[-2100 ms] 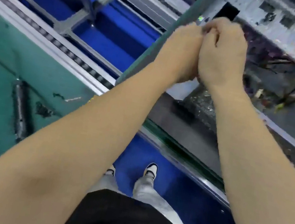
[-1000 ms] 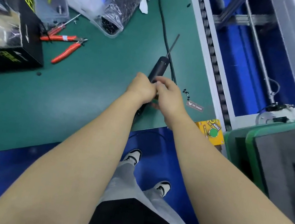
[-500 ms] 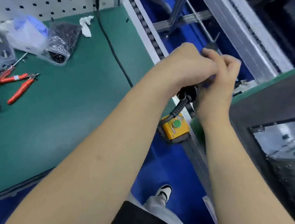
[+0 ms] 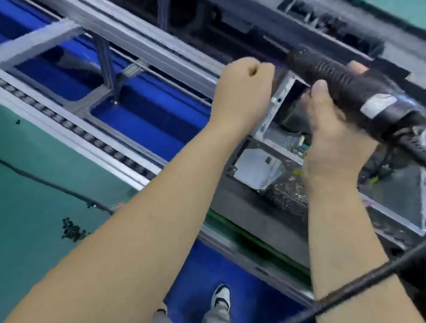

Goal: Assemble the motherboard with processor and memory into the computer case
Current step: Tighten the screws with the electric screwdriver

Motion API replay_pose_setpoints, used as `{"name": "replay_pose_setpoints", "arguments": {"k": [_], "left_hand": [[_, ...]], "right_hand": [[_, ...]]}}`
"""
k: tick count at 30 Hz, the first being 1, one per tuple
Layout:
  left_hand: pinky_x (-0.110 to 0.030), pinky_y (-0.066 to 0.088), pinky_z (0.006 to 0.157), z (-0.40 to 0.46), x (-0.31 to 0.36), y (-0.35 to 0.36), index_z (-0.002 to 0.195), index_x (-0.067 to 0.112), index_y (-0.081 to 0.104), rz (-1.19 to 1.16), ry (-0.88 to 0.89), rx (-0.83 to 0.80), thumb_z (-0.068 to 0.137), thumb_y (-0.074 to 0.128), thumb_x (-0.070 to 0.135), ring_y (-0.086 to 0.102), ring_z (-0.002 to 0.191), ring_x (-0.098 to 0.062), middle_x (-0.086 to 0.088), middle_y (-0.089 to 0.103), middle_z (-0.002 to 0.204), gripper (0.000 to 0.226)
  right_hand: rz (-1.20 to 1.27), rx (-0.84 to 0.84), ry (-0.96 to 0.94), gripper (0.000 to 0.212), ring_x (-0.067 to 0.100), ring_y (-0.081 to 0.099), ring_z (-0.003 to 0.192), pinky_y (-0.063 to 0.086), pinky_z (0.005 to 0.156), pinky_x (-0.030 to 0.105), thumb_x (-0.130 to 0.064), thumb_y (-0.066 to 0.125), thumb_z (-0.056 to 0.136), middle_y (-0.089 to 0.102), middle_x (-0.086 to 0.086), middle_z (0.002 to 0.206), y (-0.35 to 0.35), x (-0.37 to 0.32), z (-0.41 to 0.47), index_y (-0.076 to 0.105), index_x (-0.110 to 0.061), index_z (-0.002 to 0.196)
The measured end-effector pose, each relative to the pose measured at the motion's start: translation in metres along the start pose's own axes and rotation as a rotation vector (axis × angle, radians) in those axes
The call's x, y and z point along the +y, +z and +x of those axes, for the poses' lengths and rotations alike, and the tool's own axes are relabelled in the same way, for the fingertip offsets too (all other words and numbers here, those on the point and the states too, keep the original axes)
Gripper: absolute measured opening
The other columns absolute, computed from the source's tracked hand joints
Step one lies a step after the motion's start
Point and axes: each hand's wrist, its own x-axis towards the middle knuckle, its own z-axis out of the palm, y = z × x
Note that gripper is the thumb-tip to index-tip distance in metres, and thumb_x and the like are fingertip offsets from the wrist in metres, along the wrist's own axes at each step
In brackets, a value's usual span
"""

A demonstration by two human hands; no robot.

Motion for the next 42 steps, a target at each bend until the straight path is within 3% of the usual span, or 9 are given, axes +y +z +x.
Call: {"name": "replay_pose_setpoints", "arguments": {"k": [4,13,17,20,24,30,34,38,42], "left_hand": [[-0.032,0.037,0.055,-0.014,-0.021,0.059,0.072,0.024,0.050,0.220,0.021,-0.130,0.091,0.048,0.022,0.047,0.060,-0.012,0.010,0.053,0.066,0.019],[-0.028,0.041,0.053,0.002,-0.049,0.142,0.085,0.033,0.057,0.572,0.141,-0.319,0.090,0.047,0.027,0.057,0.063,-0.008,0.013,0.062,0.073,0.012],[-0.031,0.047,0.057,0.021,-0.056,0.159,0.079,0.028,0.061,0.816,0.111,-0.487,0.091,0.046,0.027,0.058,0.063,-0.015,0.011,0.062,0.069,0.018],[-0.027,0.039,0.053,0.032,-0.064,0.161,0.063,0.017,0.054,0.926,0.058,-0.503,0.086,0.050,0.025,0.048,0.056,-0.022,0.004,0.055,0.055,0.025],[-0.028,0.043,0.056,0.046,-0.074,0.155,0.071,0.011,0.061,1.000,-0.004,-0.482,0.083,0.052,0.026,0.049,0.059,-0.022,-0.009,0.064,0.067,0.022],[-0.036,0.056,0.075,0.062,-0.090,0.151,0.085,0.021,0.068,0.879,-0.102,-0.597,0.086,0.066,0.031,0.063,0.082,-0.016,0.006,0.068,0.083,0.010],[-0.023,0.037,0.050,0.053,-0.103,0.154,0.078,0.015,0.052,0.853,-0.365,-0.834,0.071,0.076,0.066,0.048,0.056,-0.013,0.003,0.053,0.064,0.057],[-0.025,0.031,0.050,0.053,-0.101,0.168,0.064,0.018,0.042,1.004,-0.379,-0.964,0.063,0.066,0.084,0.039,0.046,-0.016,0.001,0.040,0.053,0.070],[-0.029,0.048,0.072,0.053,-0.111,0.179,0.107,0.009,0.060,1.135,-0.304,-1.066,0.066,0.065,0.083,0.058,0.076,-0.019,-0.010,0.066,0.094,0.085]], "right_hand": [[0.369,0.331,-0.074,0.017,0.029,0.062,0.105,0.057,0.093,0.048,-0.001,0.069,0.092,0.063,0.012,0.108,-0.072,-0.022,0.021,0.061,-0.007,0.105],[0.457,0.587,-0.039,0.024,0.021,0.071,0.110,0.060,0.087,0.044,-0.031,0.075,0.090,0.074,-0.003,0.110,-0.180,-0.034,0.071,0.061,-0.020,0.107],[0.375,0.497,-0.045,0.012,0.018,0.073,0.093,0.060,0.084,0.043,-0.033,0.076,0.088,0.075,0.000,0.092,-0.201,-0.028,0.098,0.071,-0.023,0.087],[0.386,0.362,-0.067,0.023,0.020,0.068,0.075,0.060,0.084,0.048,-0.031,0.072,0.088,0.070,0.001,0.074,-0.207,-0.022,0.116,0.074,-0.023,0.066],[0.463,0.292,-0.057,0.023,0.020,0.062,0.069,0.054,0.089,0.050,-0.029,0.077,0.083,0.064,0.002,0.069,-0.211,-0.014,0.137,0.058,-0.015,0.084],[0.433,0.269,-0.069,0.019,0.020,0.056,0.060,0.049,0.076,0.045,-0.026,0.081,0.080,0.058,0.003,0.065,-0.205,-0.012,0.148,0.063,-0.021,0.078],[0.349,0.279,-0.138,0.016,0.024,0.055,0.057,0.049,0.072,0.046,-0.021,0.079,0.082,0.058,0.004,0.062,-0.191,-0.012,0.147,0.065,-0.025,0.075],[0.260,0.340,-0.120,0.022,0.027,0.054,0.058,0.051,0.069,0.044,-0.024,0.080,0.079,0.058,0.006,0.061,-0.177,-0.010,0.148,0.059,-0.020,0.075],[0.179,0.347,-0.120,0.022,0.026,0.055,0.057,0.053,0.066,0.040,-0.017,0.076,0.086,0.059,0.006,0.061,-0.169,-0.007,0.150,0.058,-0.020,0.074]]}}
